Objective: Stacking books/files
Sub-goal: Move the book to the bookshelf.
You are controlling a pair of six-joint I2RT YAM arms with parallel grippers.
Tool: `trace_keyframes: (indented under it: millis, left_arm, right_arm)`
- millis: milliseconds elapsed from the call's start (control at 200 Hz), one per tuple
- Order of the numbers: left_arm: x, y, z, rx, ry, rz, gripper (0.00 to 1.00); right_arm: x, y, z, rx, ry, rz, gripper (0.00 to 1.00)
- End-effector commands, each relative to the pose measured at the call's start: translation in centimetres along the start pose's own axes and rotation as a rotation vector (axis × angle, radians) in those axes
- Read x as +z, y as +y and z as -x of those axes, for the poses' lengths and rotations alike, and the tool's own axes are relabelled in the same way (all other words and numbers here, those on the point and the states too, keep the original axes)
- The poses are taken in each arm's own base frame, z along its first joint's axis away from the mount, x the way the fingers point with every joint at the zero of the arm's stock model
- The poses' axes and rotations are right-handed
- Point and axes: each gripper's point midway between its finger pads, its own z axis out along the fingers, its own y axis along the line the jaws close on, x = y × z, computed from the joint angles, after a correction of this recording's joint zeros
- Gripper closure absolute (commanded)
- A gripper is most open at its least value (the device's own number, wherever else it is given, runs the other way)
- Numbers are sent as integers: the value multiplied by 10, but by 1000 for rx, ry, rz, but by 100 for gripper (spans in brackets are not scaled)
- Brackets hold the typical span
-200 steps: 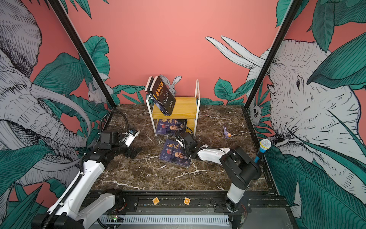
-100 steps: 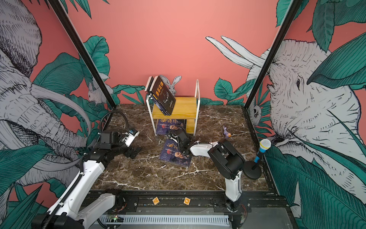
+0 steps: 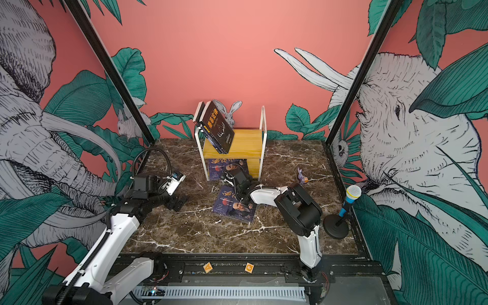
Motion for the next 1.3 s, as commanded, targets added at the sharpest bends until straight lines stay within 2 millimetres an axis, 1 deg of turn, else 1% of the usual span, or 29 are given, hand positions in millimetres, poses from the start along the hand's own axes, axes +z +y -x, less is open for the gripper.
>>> trace_keyframes:
  millis: [0,130,225,380,410,425,485,565,675,820,910,960,1105,1190,1290]
  left_arm:
    - [-2,-3,-1,-14,-10,-10,1]
    - [-2,-3,-1,-15,-11,-13,1]
    - [-2,-3,-1,-16,-10,-14,1]
    - [-1,-4,-1,-16,-8,-17,1]
    - [-1,-3,-2,-17,-7,-16,1]
    - [-1,-3,-1,-16,-9,-15,1]
    - [-1,-3,-1,-17,-8,-13,1]
    - [-1,-3,-1,-16,-9,-14,1]
    - [-2,-3,-1,-16,-10,-12,1]
    - [-2,-4,-1,-15,-10,-15,1]
    - [-1,-3,-1,-17,-10,-14,1]
    - [-1,-3,-1,-19,-9,-14,1]
    - [-2,-3,-1,-17,-9,-14,1]
    - [-1,-3,-1,-16,-7,-15,1]
    - [-1,-3,-1,-17,-7,-14,1]
  right_arm:
    - [-4,9,19,-11,-38,29,100]
    - [-14,33,28,-28,-56,119,100]
    - [-18,45,36,-30,-74,159,100]
    - [-15,52,52,-41,-95,172,100]
    - [-13,56,52,-46,-91,180,100]
    - [-14,50,63,-35,-115,171,100]
    - [-12,52,73,-37,-127,184,100]
    - [-9,56,82,-45,-133,204,100]
    - [-4,54,93,-55,-138,201,100]
    - [1,49,105,-57,-159,178,100]
    - [3,50,111,-71,-172,164,100]
    - [6,50,111,-82,-170,150,100]
    - [13,43,117,-85,-173,92,100]
    - [15,37,120,-85,-180,53,100]
    - [15,35,123,-84,-188,25,100]
